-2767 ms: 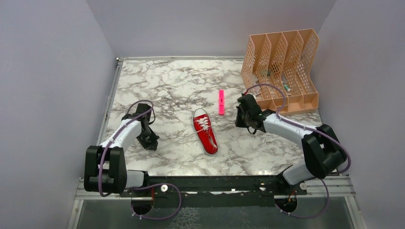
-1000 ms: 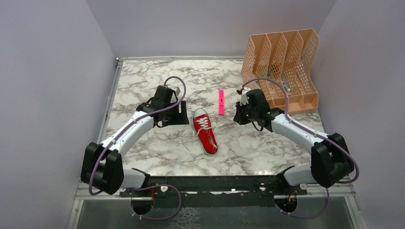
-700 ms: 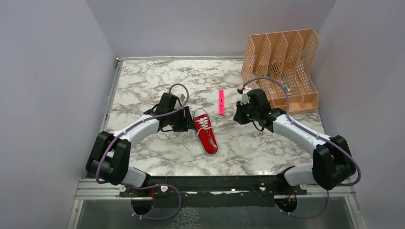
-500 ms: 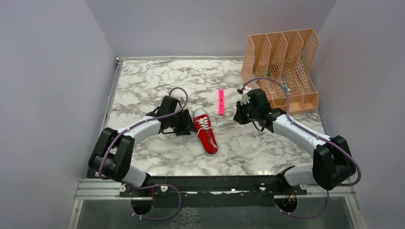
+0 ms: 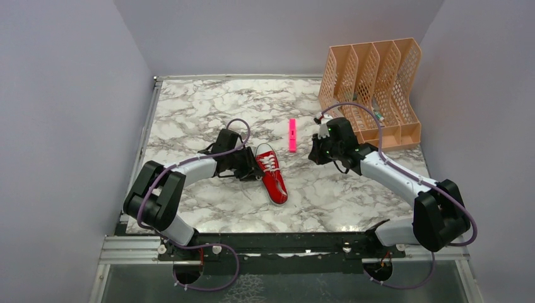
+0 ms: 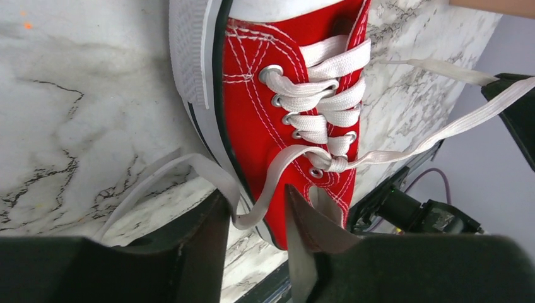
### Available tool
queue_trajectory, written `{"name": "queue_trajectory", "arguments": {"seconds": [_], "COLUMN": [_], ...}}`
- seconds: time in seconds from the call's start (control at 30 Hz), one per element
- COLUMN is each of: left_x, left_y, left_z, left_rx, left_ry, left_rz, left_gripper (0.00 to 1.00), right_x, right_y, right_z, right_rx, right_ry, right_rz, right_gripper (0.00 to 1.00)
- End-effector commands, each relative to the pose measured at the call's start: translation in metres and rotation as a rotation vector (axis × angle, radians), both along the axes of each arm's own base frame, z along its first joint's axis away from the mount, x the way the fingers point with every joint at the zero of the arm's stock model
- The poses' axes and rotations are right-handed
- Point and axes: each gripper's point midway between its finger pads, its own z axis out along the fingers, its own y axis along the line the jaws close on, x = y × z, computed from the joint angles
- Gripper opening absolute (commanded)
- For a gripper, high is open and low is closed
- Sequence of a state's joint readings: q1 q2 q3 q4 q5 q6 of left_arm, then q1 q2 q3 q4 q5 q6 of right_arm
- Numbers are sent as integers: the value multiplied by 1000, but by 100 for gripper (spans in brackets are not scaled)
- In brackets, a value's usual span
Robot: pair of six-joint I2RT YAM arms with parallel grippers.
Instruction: Tie the shoes
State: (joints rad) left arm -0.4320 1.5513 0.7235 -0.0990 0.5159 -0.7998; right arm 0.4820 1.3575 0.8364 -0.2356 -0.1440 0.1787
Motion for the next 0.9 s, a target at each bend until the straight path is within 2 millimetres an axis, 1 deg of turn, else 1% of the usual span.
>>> {"name": "queue_trajectory", "arguments": {"seconds": [0.0, 0.07, 0.17, 0.23, 0.3, 0.33, 0.4, 0.47, 0.5, 0.57, 0.67, 0.77, 0.87], "left_x": [-3, -5, -1, 2, 5, 6, 10, 11, 10, 10, 4, -3, -10], "left_y": [-6, -6, -8, -11, -13, -14, -17, -21, -22, -23, -21, -20, -18], "left_z": [9, 9, 17, 23, 25, 25, 25, 25, 24, 24, 23, 28, 30], "left_rx": [-23, -19, -6, 8, 15, 20, 19, 0, -4, -4, -11, -54, -71], "left_ry": [-11, -6, -31, -63, -91, -105, -137, -159, -165, -184, -214, -250, -269], "left_rz": [-24, -28, -58, -91, -124, -136, -149, -158, -159, -155, -140, -122, -112], "left_gripper": [31, 26, 23, 21, 18, 15, 12, 11, 11, 9, 8, 8, 8], "right_x": [-2, -1, 1, 0, -1, 0, 4, 9, 12, 18, 29, 35, 32], "right_y": [0, 0, 6, 25, 47, 58, 79, 99, 107, 121, 139, 156, 171], "right_z": [10, 14, 24, 41, 59, 69, 82, 90, 91, 89, 86, 65, 40], "right_rx": [16, 21, 49, 125, 252, 332, 492, 654, 723, 807, 841, 806, 746], "right_ry": [0, -7, -12, -13, 14, 40, 126, 242, 298, 364, 379, 430, 470], "right_rz": [-1, -4, 16, 82, 119, 111, 66, 9, -24, -85, -136, -185, -228], "right_gripper": [1, 1, 1, 1, 1, 1, 1, 1, 1, 1, 1, 1, 1]}}
